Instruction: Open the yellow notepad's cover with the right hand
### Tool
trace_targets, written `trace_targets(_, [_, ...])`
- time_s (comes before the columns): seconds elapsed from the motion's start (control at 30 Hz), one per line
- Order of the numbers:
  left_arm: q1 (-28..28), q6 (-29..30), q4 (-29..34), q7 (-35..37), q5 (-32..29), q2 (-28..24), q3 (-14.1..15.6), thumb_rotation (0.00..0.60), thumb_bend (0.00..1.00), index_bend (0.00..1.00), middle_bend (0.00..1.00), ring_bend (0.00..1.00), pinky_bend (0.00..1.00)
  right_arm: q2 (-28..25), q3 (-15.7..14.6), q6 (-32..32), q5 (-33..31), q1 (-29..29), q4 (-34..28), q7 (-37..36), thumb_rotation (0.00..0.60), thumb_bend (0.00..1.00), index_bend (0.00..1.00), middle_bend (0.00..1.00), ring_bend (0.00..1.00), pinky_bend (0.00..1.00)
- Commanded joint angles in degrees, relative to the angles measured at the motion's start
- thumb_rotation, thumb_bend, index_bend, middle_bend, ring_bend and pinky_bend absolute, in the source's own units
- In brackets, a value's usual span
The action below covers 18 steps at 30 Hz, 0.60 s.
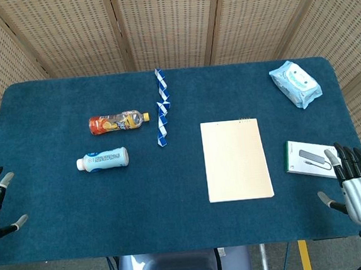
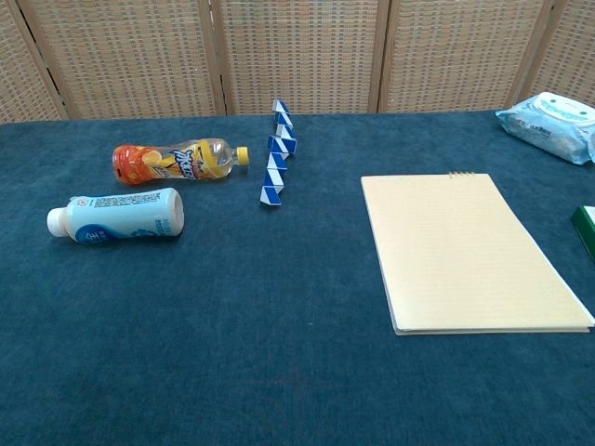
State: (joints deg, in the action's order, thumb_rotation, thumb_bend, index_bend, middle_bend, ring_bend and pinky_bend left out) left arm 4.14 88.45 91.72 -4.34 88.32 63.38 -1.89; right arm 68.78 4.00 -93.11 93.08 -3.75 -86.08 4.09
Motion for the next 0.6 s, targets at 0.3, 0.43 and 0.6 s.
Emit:
trace_targets(0.3, [0.0,-0.1,0.2,0.2,-0.2,0.0,-0.2,0.6,0.0,0.0,0.0,0.0,0.0,-1.8,-1.8,5.5,-0.3,-1.5,-2.0,-1.8,0.6,0.0,0.0,0.0,0.0,0.0])
trace_targets(0.43, [0.1,-0.2,0.4,0.2,0.1,-0.1,0.0,0.6,0.0,0.0,0.0,0.0,0.0,0.0,-2.6,7.3,2.8,-3.5,-0.6,-0.7,0.6,0.0,0.0,0.0,0.0,0.0])
trace_targets(0.6, [0.2,-0.6,0.4,0.3,-0.7,-0.1,-0.4,0.6,0.0,0.0,0.0,0.0,0.0,4.8,-4.8,11.4,8.2,-7.3,4.3,-1.0,0.6,0.12,0.0,0.0,0.0,0.0])
